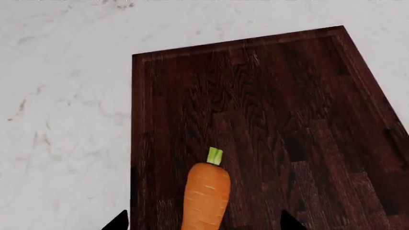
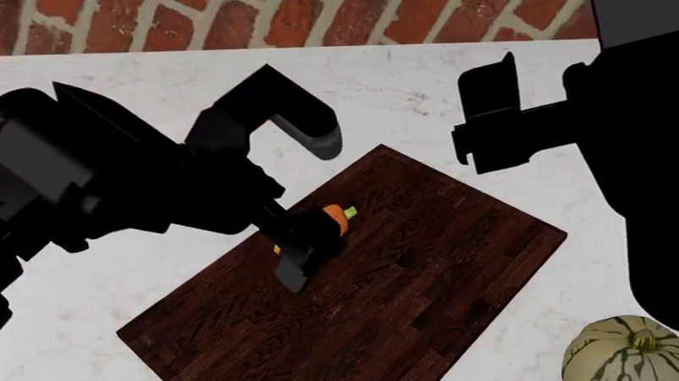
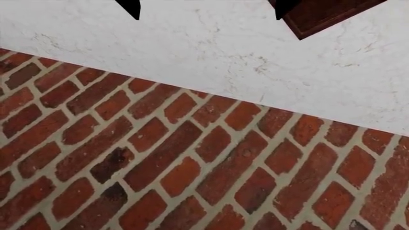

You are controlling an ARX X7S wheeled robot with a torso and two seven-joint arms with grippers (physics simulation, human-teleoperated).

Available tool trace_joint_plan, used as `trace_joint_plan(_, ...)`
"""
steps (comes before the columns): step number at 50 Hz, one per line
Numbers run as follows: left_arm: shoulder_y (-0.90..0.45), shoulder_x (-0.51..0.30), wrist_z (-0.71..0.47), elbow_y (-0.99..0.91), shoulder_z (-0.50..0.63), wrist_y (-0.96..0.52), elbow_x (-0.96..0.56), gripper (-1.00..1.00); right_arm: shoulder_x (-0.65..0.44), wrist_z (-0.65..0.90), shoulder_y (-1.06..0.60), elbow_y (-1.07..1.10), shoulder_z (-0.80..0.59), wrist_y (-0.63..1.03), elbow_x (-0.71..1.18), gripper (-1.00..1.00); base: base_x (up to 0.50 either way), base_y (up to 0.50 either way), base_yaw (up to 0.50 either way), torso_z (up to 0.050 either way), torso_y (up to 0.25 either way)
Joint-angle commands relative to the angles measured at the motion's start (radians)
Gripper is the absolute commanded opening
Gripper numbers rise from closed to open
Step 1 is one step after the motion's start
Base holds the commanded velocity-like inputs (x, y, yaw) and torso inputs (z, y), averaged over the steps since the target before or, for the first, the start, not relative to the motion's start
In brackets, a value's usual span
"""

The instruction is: Clear the non-vegetable object off the cutting board and place the vegetables onto it.

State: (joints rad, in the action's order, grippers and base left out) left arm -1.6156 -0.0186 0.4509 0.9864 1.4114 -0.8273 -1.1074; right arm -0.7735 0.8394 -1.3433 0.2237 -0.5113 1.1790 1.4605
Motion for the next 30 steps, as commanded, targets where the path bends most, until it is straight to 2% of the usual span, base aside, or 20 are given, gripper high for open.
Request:
trace_joint_plan(1,-0.012,-0.039,-0.052,-0.089,-0.015,-0.029,-0.033,1.0,-0.007,0.003,0.0,0.005,0.0,-0.002,0.005,1.0,0.0,0.0,0.0,0.0,0.0)
trace_joint_plan(11,-0.035,-0.2,-0.251,-0.445,-0.108,-0.146,-0.172,1.0,-0.011,0.022,-0.02,0.007,0.006,0.01,0.032,1.0,0.0,0.0,0.0,0.0,0.0)
trace_joint_plan(15,-0.03,-0.283,-0.363,-0.61,-0.174,-0.171,-0.254,1.0,-0.019,0.031,-0.023,0.008,0.01,0.016,0.047,1.0,0.0,0.0,0.0,0.0,0.0)
trace_joint_plan(16,-0.028,-0.313,-0.429,-0.673,-0.206,-0.167,-0.282,1.0,-0.023,0.033,-0.026,0.016,0.009,0.022,0.051,1.0,0.0,0.0,0.0,0.0,0.0)
trace_joint_plan(19,-0.035,-0.365,-0.495,-0.764,-0.249,-0.178,-0.337,1.0,-0.028,0.044,-0.026,0.017,0.015,0.023,0.071,1.0,0.0,0.0,0.0,0.0,0.0)
trace_joint_plan(30,0.046,-0.596,-0.852,-1.123,-0.425,-0.072,-0.502,1.0,-0.06,0.111,-0.008,0.05,0.033,0.032,0.153,1.0,0.0,0.0,0.0,0.0,0.0)
